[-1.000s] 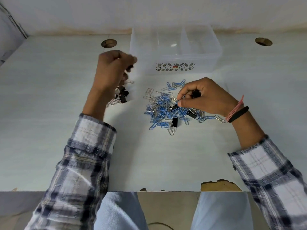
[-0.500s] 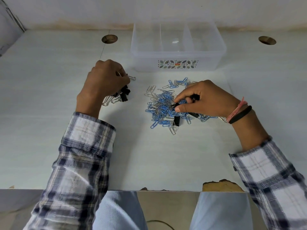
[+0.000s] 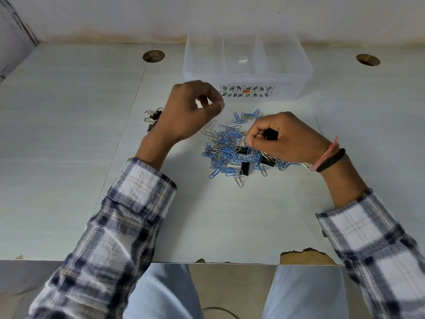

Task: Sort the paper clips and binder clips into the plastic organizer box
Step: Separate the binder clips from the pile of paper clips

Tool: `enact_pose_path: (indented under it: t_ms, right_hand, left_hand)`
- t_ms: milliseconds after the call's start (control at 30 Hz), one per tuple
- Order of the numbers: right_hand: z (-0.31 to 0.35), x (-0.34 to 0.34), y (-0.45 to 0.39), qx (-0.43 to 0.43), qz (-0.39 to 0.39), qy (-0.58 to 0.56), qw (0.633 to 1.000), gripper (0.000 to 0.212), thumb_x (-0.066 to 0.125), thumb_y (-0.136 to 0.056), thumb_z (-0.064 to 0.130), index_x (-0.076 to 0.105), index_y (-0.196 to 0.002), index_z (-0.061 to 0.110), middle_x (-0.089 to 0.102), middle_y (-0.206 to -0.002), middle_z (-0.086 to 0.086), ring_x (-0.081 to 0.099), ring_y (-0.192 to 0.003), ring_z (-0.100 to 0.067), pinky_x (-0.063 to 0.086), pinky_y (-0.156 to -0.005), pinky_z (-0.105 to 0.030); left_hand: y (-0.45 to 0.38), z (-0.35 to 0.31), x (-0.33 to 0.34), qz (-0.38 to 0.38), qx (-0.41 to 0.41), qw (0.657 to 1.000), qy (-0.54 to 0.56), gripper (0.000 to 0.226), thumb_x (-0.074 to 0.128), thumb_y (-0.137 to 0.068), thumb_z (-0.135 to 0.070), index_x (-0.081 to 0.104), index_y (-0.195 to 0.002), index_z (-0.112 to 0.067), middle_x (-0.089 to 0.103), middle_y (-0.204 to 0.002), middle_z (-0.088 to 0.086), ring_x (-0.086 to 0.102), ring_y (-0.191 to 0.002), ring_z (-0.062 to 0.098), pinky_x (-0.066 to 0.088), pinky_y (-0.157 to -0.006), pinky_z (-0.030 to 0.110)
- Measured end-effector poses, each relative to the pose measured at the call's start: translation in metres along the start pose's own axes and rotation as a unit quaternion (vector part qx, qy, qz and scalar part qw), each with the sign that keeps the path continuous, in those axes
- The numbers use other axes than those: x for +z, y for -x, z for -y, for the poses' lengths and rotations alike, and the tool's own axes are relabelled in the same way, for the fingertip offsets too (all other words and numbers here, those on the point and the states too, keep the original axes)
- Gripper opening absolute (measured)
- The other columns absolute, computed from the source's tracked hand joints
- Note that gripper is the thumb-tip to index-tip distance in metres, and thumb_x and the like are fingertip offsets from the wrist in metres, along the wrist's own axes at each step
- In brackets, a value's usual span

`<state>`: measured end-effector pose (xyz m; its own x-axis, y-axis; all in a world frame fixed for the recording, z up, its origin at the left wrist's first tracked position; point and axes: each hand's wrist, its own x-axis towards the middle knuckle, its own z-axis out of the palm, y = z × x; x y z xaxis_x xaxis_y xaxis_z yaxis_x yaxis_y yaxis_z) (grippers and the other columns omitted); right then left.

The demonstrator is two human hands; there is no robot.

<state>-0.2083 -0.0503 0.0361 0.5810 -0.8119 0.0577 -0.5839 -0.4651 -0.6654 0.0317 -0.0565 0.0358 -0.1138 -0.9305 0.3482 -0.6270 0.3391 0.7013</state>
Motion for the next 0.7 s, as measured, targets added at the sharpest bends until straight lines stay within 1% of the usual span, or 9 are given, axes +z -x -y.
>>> enact_pose_path:
  t_ms: [100, 200, 267, 300, 367, 467, 533, 600, 700]
  right_hand:
    - [-0.002, 0.0, 0.001, -0.009, -0.004, -0.006, 1.0, 0.01, 0.071, -0.089, 0.019, 0.078, -0.085, 0.014, 0.072, -0.076, 0.004, 0.063, -0.065, -0.004, 0.045, -0.062, -0.016]
    - [-0.001, 0.004, 0.0, -0.011, 0.018, 0.001, 1.0, 0.02, 0.08, -0.08, 0.037, 0.079, -0.092, 0.021, 0.065, -0.068, -0.003, 0.055, -0.057, -0.016, 0.046, -0.058, -0.028]
    - [-0.001, 0.005, -0.001, -0.014, 0.022, 0.026, 0.999, 0.029, 0.083, -0.075, 0.038, 0.079, -0.098, 0.021, 0.063, -0.068, -0.002, 0.053, -0.057, -0.012, 0.047, -0.059, -0.03]
    - [0.0, 0.005, -0.002, -0.018, 0.019, 0.036, 0.999, 0.028, 0.084, -0.076, 0.035, 0.079, -0.098, 0.02, 0.063, -0.069, -0.001, 0.053, -0.058, -0.011, 0.047, -0.06, -0.029]
    - [0.0, 0.005, -0.003, -0.022, 0.014, 0.045, 0.999, 0.02, 0.084, -0.077, 0.031, 0.08, -0.093, 0.019, 0.062, -0.07, 0.001, 0.052, -0.059, -0.009, 0.045, -0.059, -0.024]
    - [0.0, 0.006, -0.003, -0.021, 0.018, 0.049, 0.998, 0.011, 0.083, -0.078, 0.026, 0.077, -0.084, 0.019, 0.059, -0.068, 0.005, 0.05, -0.058, -0.006, 0.043, -0.058, -0.019]
    - [0.0, 0.007, -0.003, -0.017, 0.017, 0.053, 0.998, 0.008, 0.081, -0.078, 0.024, 0.075, -0.081, 0.02, 0.057, -0.068, 0.008, 0.049, -0.059, -0.006, 0.044, -0.059, -0.02]
    - [0.001, 0.007, -0.002, -0.01, 0.011, 0.052, 0.999, 0.006, 0.079, -0.078, 0.022, 0.073, -0.08, 0.021, 0.057, -0.068, 0.009, 0.05, -0.059, -0.006, 0.046, -0.06, -0.022]
    - [0.002, 0.004, -0.001, 0.001, -0.002, 0.015, 1.0, 0.002, 0.073, -0.081, 0.012, 0.073, -0.08, 0.014, 0.058, -0.067, 0.01, 0.052, -0.06, -0.002, 0.044, -0.06, -0.015]
  left_hand:
    - [0.002, -0.003, 0.004, 0.067, -0.007, 0.997, 0.036, 0.01, 0.075, -0.09, -0.025, 0.078, -0.097, -0.017, 0.075, -0.096, -0.012, 0.062, -0.078, 0.002, 0.043, -0.065, 0.009]
    - [0.005, -0.007, 0.005, 0.207, -0.014, 0.978, 0.017, 0.03, 0.084, -0.082, -0.032, 0.074, -0.11, -0.028, 0.069, -0.112, -0.015, 0.059, -0.097, 0.004, 0.039, -0.07, 0.006]
    - [0.007, -0.007, 0.007, 0.276, -0.019, 0.961, -0.011, 0.04, 0.089, -0.075, -0.034, 0.073, -0.112, -0.032, 0.064, -0.116, -0.015, 0.055, -0.104, 0.003, 0.04, -0.077, 0.01]
    - [0.007, -0.007, 0.008, 0.288, -0.021, 0.957, -0.013, 0.039, 0.089, -0.074, -0.034, 0.074, -0.11, -0.031, 0.064, -0.114, -0.013, 0.056, -0.104, 0.004, 0.042, -0.081, 0.015]
    - [0.007, -0.004, 0.01, 0.286, -0.02, 0.958, -0.004, 0.029, 0.088, -0.076, -0.03, 0.077, -0.103, -0.029, 0.066, -0.108, -0.009, 0.06, -0.101, 0.009, 0.048, -0.085, 0.024]
    - [0.005, -0.002, 0.01, 0.261, -0.008, 0.965, -0.013, 0.018, 0.082, -0.079, -0.02, 0.08, -0.096, -0.025, 0.069, -0.099, -0.008, 0.062, -0.091, 0.014, 0.051, -0.08, 0.031]
    - [0.005, -0.001, 0.009, 0.241, -0.002, 0.97, -0.021, 0.016, 0.08, -0.079, -0.017, 0.08, -0.093, -0.023, 0.07, -0.096, -0.005, 0.062, -0.086, 0.017, 0.052, -0.077, 0.034]
    - [0.005, 0.001, 0.009, 0.23, 0.006, 0.973, -0.022, 0.018, 0.077, -0.078, -0.014, 0.08, -0.094, -0.021, 0.07, -0.095, -0.006, 0.063, -0.085, 0.016, 0.051, -0.074, 0.03]
    - [0.004, 0.003, 0.011, 0.222, 0.019, 0.975, -0.016, 0.021, 0.076, -0.078, -0.011, 0.08, -0.096, -0.022, 0.07, -0.097, -0.009, 0.063, -0.087, 0.013, 0.041, -0.068, 0.012]
